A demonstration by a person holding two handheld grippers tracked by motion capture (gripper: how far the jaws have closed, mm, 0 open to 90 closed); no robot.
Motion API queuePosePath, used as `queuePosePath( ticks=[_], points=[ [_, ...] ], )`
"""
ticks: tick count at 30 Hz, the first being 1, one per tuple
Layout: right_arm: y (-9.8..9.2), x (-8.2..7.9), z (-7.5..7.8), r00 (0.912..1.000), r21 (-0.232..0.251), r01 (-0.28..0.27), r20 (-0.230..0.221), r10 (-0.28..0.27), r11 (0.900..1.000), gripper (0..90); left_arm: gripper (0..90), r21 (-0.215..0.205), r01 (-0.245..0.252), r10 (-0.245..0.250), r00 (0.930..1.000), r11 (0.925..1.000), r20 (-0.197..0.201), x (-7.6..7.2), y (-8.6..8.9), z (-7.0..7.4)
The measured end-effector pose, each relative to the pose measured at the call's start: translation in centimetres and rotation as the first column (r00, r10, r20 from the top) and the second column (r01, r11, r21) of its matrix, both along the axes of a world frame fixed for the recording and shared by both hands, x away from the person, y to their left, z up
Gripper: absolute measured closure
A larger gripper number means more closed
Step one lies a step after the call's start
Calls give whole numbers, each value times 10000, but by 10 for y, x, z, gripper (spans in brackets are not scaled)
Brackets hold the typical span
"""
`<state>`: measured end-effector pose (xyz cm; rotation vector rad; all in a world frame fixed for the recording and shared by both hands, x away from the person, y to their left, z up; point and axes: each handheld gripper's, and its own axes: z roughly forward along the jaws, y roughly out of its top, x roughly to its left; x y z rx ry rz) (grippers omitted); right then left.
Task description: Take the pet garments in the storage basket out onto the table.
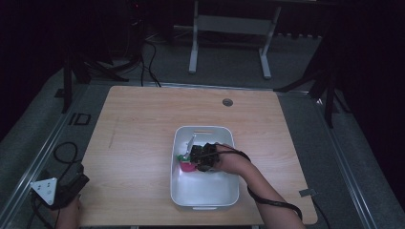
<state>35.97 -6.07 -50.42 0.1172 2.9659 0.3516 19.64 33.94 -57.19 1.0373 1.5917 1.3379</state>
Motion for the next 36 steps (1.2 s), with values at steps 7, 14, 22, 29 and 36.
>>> queuePosePath(
  ticks=[7,14,22,29,36],
  points=[
    [-7,-5,30,9999,653,-134,17,134,9978,723,12,35,-15,15,10000,10000,-40,0,-1,0],
    [-17,-10,68,9994,1444,-182,332,136,9893,723,12,78,-9,10,10000,10000,-94,1,-1,0],
    [-30,-13,101,9976,2095,-80,691,-66,9778,722,12,82,-54,55,9999,10000,-110,1,-1,0],
    [-47,-11,121,9942,2742,35,1023,-327,9617,722,12,80,-62,63,9999,9999,-115,1,-1,0],
    [-78,-8,147,9859,3263,471,1367,-965,9441,722,12,108,-64,66,9999,9999,-111,1,-1,0]
  ],
)
